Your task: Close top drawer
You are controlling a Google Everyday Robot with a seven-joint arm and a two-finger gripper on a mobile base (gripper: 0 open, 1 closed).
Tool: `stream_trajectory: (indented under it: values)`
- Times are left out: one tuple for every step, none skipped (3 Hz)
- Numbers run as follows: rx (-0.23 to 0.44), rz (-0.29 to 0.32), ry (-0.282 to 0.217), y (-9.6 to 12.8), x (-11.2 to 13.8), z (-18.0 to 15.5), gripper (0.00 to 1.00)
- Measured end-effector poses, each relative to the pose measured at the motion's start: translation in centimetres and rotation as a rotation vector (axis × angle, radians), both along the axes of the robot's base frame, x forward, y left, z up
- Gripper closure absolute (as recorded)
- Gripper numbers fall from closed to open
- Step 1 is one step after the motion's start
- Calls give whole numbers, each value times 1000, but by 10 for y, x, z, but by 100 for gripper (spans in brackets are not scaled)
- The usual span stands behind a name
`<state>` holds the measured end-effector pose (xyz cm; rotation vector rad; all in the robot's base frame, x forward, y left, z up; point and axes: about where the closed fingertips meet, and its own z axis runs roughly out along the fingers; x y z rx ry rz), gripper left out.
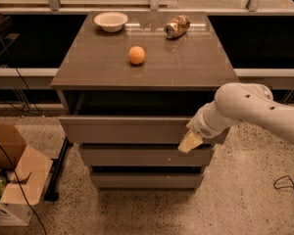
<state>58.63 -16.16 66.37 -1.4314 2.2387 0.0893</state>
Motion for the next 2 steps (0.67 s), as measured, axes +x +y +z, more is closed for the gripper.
stream_trajectory:
  values:
    - [0,1,1,0,0,-1,0]
    - [0,1,1,0,0,-1,0]
